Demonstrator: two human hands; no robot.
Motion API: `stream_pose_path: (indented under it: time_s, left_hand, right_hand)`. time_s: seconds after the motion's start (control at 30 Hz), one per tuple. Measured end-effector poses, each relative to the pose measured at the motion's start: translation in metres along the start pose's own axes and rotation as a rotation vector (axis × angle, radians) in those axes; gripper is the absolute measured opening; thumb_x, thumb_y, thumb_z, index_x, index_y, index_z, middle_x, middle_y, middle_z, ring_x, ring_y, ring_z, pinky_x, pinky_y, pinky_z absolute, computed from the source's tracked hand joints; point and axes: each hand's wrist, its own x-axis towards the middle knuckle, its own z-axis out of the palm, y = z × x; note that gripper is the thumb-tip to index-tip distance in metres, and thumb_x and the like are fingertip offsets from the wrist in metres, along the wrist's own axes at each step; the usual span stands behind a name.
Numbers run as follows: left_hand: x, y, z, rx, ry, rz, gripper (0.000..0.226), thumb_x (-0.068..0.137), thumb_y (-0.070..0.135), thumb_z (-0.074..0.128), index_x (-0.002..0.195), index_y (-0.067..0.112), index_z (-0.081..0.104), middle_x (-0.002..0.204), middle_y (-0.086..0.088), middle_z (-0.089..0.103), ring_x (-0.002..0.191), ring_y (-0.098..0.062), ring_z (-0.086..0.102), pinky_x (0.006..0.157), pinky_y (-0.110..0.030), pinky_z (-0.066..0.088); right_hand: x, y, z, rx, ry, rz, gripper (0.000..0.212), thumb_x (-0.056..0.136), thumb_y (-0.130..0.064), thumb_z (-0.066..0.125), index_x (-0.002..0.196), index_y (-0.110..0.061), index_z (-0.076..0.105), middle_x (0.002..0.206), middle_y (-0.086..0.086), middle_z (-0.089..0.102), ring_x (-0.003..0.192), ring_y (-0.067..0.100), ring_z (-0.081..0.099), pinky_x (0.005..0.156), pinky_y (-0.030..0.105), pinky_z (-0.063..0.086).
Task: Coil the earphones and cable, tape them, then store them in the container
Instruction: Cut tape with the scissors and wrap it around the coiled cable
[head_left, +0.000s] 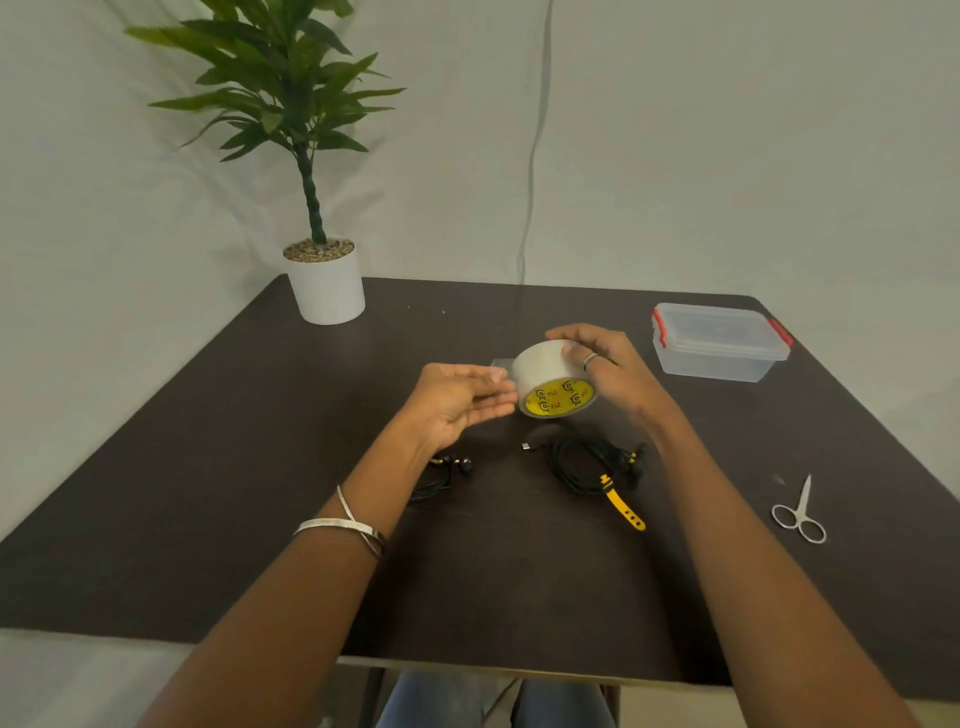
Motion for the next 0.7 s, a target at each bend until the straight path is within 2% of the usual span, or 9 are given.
stream_pose_path:
  time_s: [0.1, 0.2, 0.3, 0.37, 0.43, 0.57, 0.7]
  left_hand:
    - [-0.002, 0.002, 0.003, -0.004, 0.025, -0.010, 0.007, 0.085, -0.007, 0.062, 0.091, -0.010, 0.064, 0.079, -0.024, 0.069, 0.068, -0.029, 0.071, 0.065, -0.037, 0.061]
    - [-0.001, 0.005, 0.007, -0.023, 0.054, -0.015, 0.009, 0.082, -0.008, 0.065, 0.090, -0.012, 0.063, 0.071, -0.024, 0.069, 0.068, -0.033, 0.070, 0.066, -0.041, 0.061]
    - [0.000, 0.007, 0.008, 0.007, 0.083, -0.008, 0.014, 0.083, -0.008, 0.064, 0.095, -0.015, 0.061, 0.067, -0.023, 0.069, 0.062, -0.032, 0.071, 0.061, -0.041, 0.061]
    - [0.001, 0.008, 0.010, 0.027, 0.108, -0.004, 0.013, 0.085, -0.006, 0.063, 0.094, -0.014, 0.060, 0.070, -0.024, 0.069, 0.063, -0.033, 0.070, 0.060, -0.043, 0.061]
    - [0.002, 0.012, 0.011, 0.050, 0.126, 0.003, 0.011, 0.087, -0.003, 0.061, 0.093, -0.012, 0.061, 0.074, -0.024, 0.067, 0.067, -0.036, 0.069, 0.061, -0.045, 0.060]
    - [0.002, 0.018, 0.013, 0.036, 0.122, 0.030, 0.009, 0.090, -0.001, 0.057, 0.087, -0.009, 0.059, 0.070, -0.020, 0.064, 0.067, -0.041, 0.067, 0.060, -0.049, 0.059]
    - [0.001, 0.029, 0.012, -0.115, 0.034, 0.033, 0.016, 0.092, -0.001, 0.048, 0.079, -0.004, 0.056, 0.065, -0.016, 0.057, 0.083, -0.042, 0.067, 0.067, -0.059, 0.055]
  right_hand:
    - [-0.006, 0.002, -0.002, 0.039, 0.001, -0.002, 0.021, 0.094, -0.029, 0.058, 0.113, -0.023, 0.065, 0.110, 0.004, 0.067, 0.101, 0.016, 0.062, 0.085, 0.031, 0.051]
    - [-0.012, 0.000, -0.005, 0.025, -0.035, -0.007, 0.043, 0.077, -0.045, 0.070, 0.117, -0.031, 0.062, 0.118, 0.001, 0.063, 0.106, 0.014, 0.059, 0.082, 0.024, 0.051]
    - [-0.012, 0.000, -0.006, 0.043, -0.063, -0.027, 0.043, 0.071, -0.049, 0.075, 0.112, -0.041, 0.064, 0.121, -0.001, 0.062, 0.110, 0.016, 0.059, 0.087, 0.028, 0.053]
    - [-0.009, 0.000, -0.005, 0.015, -0.090, -0.054, 0.041, 0.071, -0.049, 0.075, 0.110, -0.044, 0.064, 0.120, 0.001, 0.061, 0.110, 0.015, 0.059, 0.087, 0.024, 0.051]
    - [-0.007, 0.000, -0.004, -0.005, -0.113, -0.065, 0.040, 0.074, -0.046, 0.075, 0.112, -0.042, 0.065, 0.120, 0.003, 0.061, 0.110, 0.014, 0.059, 0.088, 0.025, 0.051]
    - [-0.002, -0.001, -0.005, 0.034, -0.157, -0.060, 0.035, 0.081, -0.026, 0.075, 0.114, -0.019, 0.068, 0.115, -0.002, 0.067, 0.105, 0.015, 0.065, 0.084, 0.026, 0.054]
    - [0.003, -0.010, -0.006, -0.052, -0.217, -0.061, 0.035, 0.080, -0.036, 0.075, 0.111, -0.023, 0.069, 0.105, -0.002, 0.070, 0.098, 0.016, 0.067, 0.083, 0.028, 0.055]
